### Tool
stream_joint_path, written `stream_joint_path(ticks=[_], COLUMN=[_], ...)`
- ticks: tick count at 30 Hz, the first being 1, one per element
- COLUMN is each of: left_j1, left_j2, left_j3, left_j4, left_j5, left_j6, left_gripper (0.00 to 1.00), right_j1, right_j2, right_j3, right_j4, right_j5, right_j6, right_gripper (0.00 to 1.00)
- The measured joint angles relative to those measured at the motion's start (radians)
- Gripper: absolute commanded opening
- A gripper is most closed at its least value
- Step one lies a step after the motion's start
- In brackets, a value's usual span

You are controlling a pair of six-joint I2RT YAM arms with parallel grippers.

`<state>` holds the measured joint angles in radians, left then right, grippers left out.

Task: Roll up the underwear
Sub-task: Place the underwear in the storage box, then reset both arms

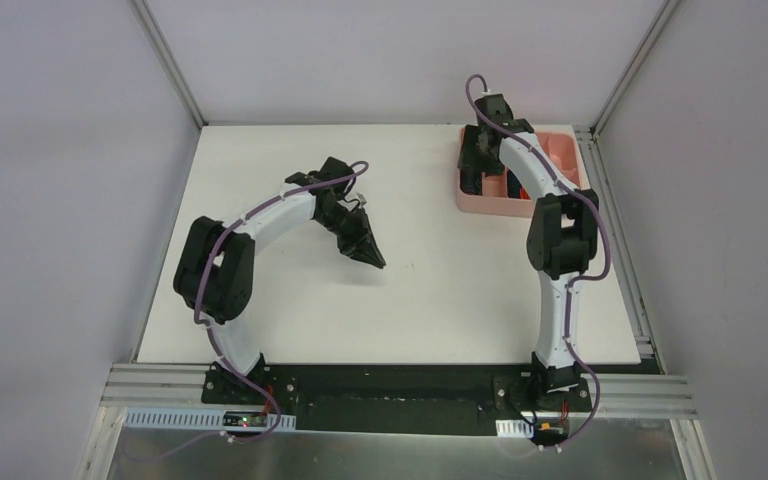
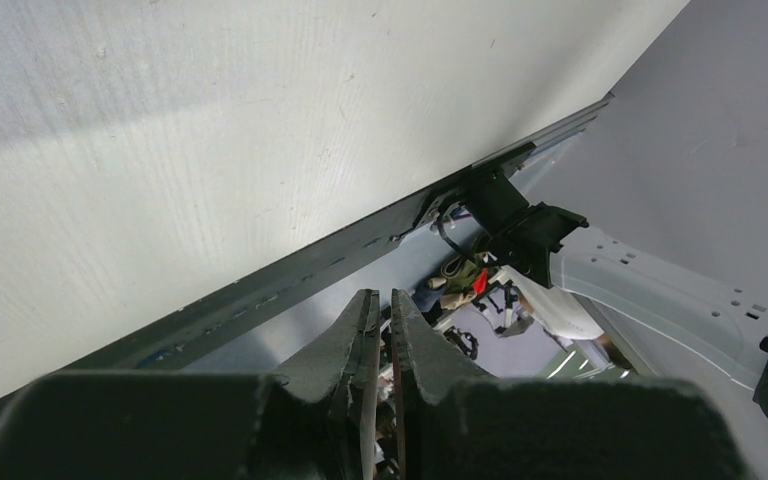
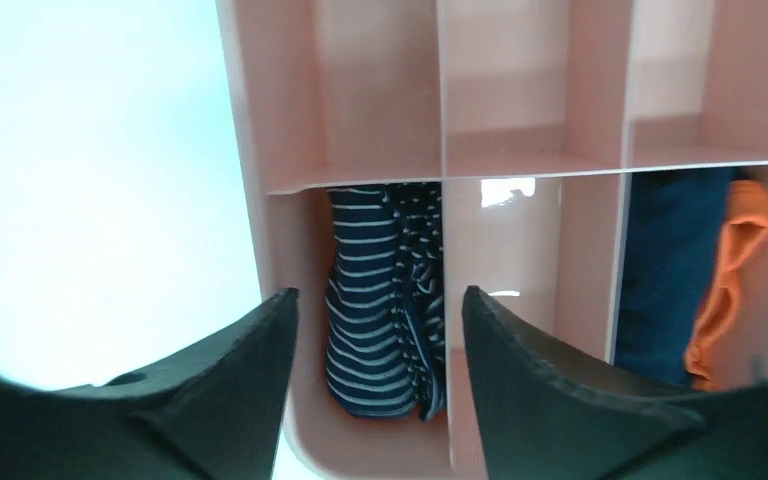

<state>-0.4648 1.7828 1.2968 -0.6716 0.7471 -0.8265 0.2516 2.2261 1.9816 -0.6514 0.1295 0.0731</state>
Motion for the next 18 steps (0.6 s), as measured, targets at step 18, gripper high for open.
stream_joint_path(ticks=[18], left_j1=[0.000], left_j2=[-0.083], left_j3=[-0.019], left_j4=[-0.006], left_j5=[-0.034], left_j6=[0.000], left_gripper=[0.17], right_j1=[0.008], right_j2=[-0.325], right_j3=[-0.092], right_j4=[-0.048], right_j5=[0.098], right_j6=[0.063], right_gripper=[0.99])
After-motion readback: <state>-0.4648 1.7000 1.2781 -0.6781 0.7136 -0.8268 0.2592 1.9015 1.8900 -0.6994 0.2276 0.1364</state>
